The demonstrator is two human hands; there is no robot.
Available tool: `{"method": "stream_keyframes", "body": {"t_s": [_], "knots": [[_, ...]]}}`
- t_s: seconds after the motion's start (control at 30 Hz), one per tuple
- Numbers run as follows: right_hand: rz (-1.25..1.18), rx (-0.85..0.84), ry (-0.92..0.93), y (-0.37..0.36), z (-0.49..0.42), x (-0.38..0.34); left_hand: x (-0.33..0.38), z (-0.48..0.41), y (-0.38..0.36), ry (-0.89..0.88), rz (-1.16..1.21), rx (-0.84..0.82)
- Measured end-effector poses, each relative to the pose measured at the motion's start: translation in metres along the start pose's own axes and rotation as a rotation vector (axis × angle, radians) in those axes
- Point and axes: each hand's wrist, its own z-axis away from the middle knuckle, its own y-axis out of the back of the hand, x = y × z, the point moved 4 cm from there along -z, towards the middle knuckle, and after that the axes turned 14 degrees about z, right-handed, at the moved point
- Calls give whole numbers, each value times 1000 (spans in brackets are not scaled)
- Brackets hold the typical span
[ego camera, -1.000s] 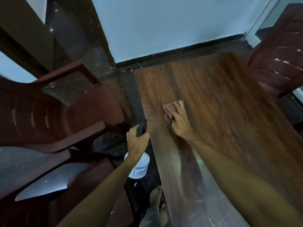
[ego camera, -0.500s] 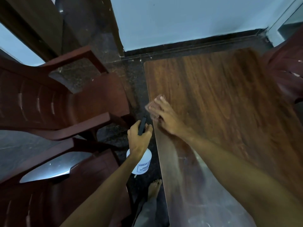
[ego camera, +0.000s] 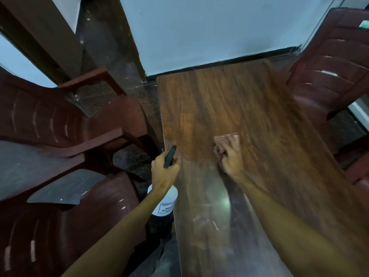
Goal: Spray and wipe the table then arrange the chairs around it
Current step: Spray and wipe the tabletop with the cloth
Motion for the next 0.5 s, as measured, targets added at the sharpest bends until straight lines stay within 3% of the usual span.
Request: {"method": "stream_keyframes", "body": {"t_s": [0.03,0.07,0.17,0.2,0.33,0.5], "knots": [[-9,5,-94,5,12,8,-1,11,-3,9,6,-5],[17,-20,-64,5,27,5,-2,20,-6,19,7,-9],[37,-168,271,3,77,-11,-2,45,-16,46,-3,-18],[39,-198,265,5,80,-6,-1,52,-19,54,-9,-21],[28,-98,-51,20,68,17,-3,77,-20,64,-46,-16],[76,-92,-56,9,63,4,-19,94,0,72,-7,33]]}}
